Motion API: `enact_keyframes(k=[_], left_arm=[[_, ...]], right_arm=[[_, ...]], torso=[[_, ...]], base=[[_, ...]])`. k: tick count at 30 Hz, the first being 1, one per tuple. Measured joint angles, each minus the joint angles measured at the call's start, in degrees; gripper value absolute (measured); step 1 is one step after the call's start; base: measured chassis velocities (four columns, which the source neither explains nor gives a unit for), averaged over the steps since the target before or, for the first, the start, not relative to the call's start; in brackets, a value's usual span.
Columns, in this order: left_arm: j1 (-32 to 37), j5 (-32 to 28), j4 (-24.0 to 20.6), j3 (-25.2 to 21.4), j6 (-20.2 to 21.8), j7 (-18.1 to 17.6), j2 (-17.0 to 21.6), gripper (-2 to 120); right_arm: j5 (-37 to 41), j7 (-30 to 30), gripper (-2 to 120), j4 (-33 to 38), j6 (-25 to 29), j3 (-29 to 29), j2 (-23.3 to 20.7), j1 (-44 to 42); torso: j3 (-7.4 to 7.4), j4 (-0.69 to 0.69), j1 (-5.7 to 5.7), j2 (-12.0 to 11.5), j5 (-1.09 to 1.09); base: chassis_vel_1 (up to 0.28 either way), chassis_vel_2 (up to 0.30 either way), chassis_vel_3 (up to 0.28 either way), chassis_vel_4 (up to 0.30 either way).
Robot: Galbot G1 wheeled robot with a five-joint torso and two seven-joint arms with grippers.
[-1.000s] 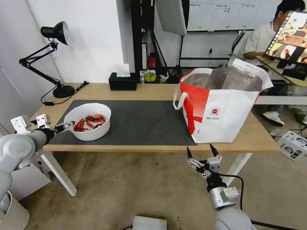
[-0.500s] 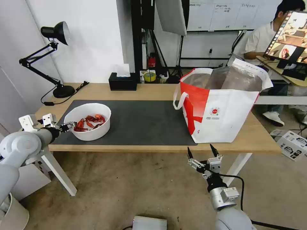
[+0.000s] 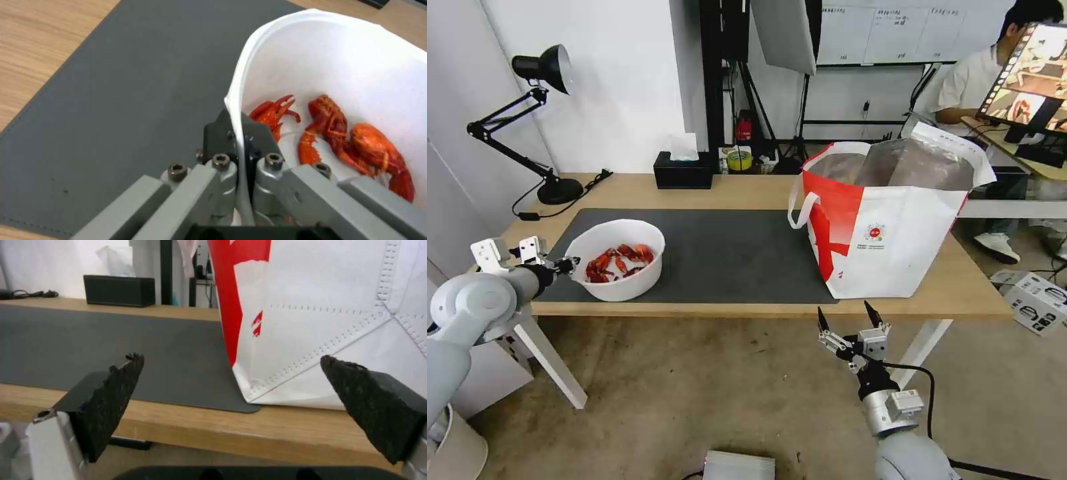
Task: Pick up the trash from the table and place it into the takeout bag.
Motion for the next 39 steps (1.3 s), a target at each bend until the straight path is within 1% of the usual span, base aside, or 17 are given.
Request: enact_keyframes(k=[7, 11, 14, 17, 18, 19, 22, 23, 26, 27, 30, 31, 33, 34, 37, 38, 39], left_arm=[[-0.1, 0.1, -1.1, -0.3, 0.0, 0.0, 0.1, 0], [-0.3, -0.1, -2.6, -1.1, 0.0, -0.1, 0.3, 0], [-1.6, -2.5, -4.3, -1.6, 0.0, -1.2, 0.6, 0], [-2.7, -4.1, -5.0, -1.6, 0.0, -2.0, 0.8, 0], [-3.9, -5.9, -5.5, -1.5, 0.0, -3.0, 1.0, 0], [-3.9, -5.9, -5.5, -1.5, 0.0, -3.0, 1.0, 0], [-7.3, -9.5, -6.6, -0.6, 0.0, -4.8, 1.5, 0], [-7.3, -9.5, -6.6, -0.6, 0.0, -4.8, 1.5, 0], [-11.4, -13.5, -7.9, 1.1, 0.0, -7.1, 2.0, 0], [-11.4, -13.5, -7.9, 1.1, 0.0, -7.1, 2.0, 0], [-17.0, -19.5, -8.4, 4.0, 0.0, -10.6, 2.1, 0], [-17.0, -19.5, -8.4, 4.0, 0.0, -10.6, 2.1, 0], [-20.6, -22.2, -8.2, 6.7, 0.0, -11.8, 2.2, 0], [-20.6, -22.2, -8.2, 6.7, 0.0, -11.8, 2.2, 0], [-27.9, -26.0, -7.3, 11.9, -0.1, -13.4, 1.6, 0], [-27.9, -26.0, -7.3, 11.9, -0.1, -13.4, 1.6, 0], [-30.7, -26.6, -6.9, 14.1, -0.2, -13.7, 1.3, 0]], right_arm=[[0.0, 0.0, 98, 0.0, 0.0, 0.0, 0.0, -0.1], [0.0, 0.0, 97, 0.0, 0.0, 0.0, 0.0, -0.2], [0.0, 0.0, 97, 0.0, 0.0, -0.1, 0.0, -0.2], [0.0, 0.0, 97, 0.1, 0.0, -0.2, 0.0, -0.1], [0.0, 0.0, 97, 0.1, 0.0, -0.2, 0.0, -0.1], [0.0, 0.0, 97, 0.1, 0.0, -0.2, 0.0, -0.1], [0.0, 0.0, 97, 0.3, 0.0, -0.2, -0.1, -0.3], [0.0, 0.0, 97, 0.3, 0.0, -0.2, -0.1, -0.3], [0.0, 0.0, 97, 0.4, 0.0, -0.1, -0.1, -0.4], [0.0, 0.0, 97, 0.4, 0.0, -0.1, -0.1, -0.4], [0.0, 0.0, 97, 0.4, 0.0, -0.1, -0.1, -0.6], [0.0, 0.0, 97, 0.4, 0.0, -0.1, -0.1, -0.6], [0.0, 0.0, 97, 0.5, 0.0, -0.1, -0.1, -0.6], [0.0, 0.0, 97, 0.5, 0.0, -0.1, -0.1, -0.6], [-0.1, 0.0, 96, 0.5, 0.0, -0.1, -0.1, -0.7], [-0.1, 0.0, 96, 0.5, 0.0, -0.1, -0.1, -0.7], [-0.1, 0.0, 96, 0.5, 0.0, -0.1, -0.1, -0.8]], torso=[[0.00, 0.00, 0.00, 0.0, 0.00], [0.00, 0.00, 0.00, 0.0, 0.00], [0.00, 0.00, -0.01, 0.0, 0.00], [0.00, 0.00, -0.01, 0.0, 0.00], [0.00, 0.00, -0.01, 0.0, 0.00], [0.00, 0.00, -0.01, 0.0, 0.00], [0.00, 0.00, -0.01, 0.0, 0.00], [0.00, 0.00, -0.01, 0.0, 0.00], [0.00, 0.01, -0.01, 0.0, 0.00], [0.00, 0.01, -0.01, 0.0, 0.00], [0.00, 0.00, -0.01, 0.0, 0.01], [0.00, 0.00, -0.01, 0.0, 0.01], [0.00, 0.00, -0.01, 0.0, 0.00], [0.00, 0.00, -0.01, 0.0, 0.00], [0.00, 0.00, -0.01, 0.0, 0.00], [0.00, 0.00, -0.01, 0.0, 0.00], [0.00, 0.00, -0.01, 0.0, 0.00]], base=[[0.000, 0.000, 0.000, 0.000], [0.000, 0.000, 0.000, 0.000], [0.000, 0.000, 0.000, 0.000], [0.000, 0.000, 0.000, 0.000], [0.000, 0.000, 0.000, 0.000], [0.000, 0.000, 0.000, 0.000], [0.000, 0.000, 0.000, 0.000], [0.000, 0.000, 0.000, 0.000], [0.000, 0.000, 0.000, 0.000], [0.000, 0.000, 0.000, 0.000], [0.000, 0.000, 0.000, 0.000], [0.000, 0.000, 0.000, 0.000], [0.000, 0.000, 0.000, 0.000], [0.000, 0.000, 0.000, 0.000], [0.000, 0.000, 0.000, 0.000], [0.000, 0.000, 0.000, 0.000], [0.000, 0.000, 0.000, 0.000]])
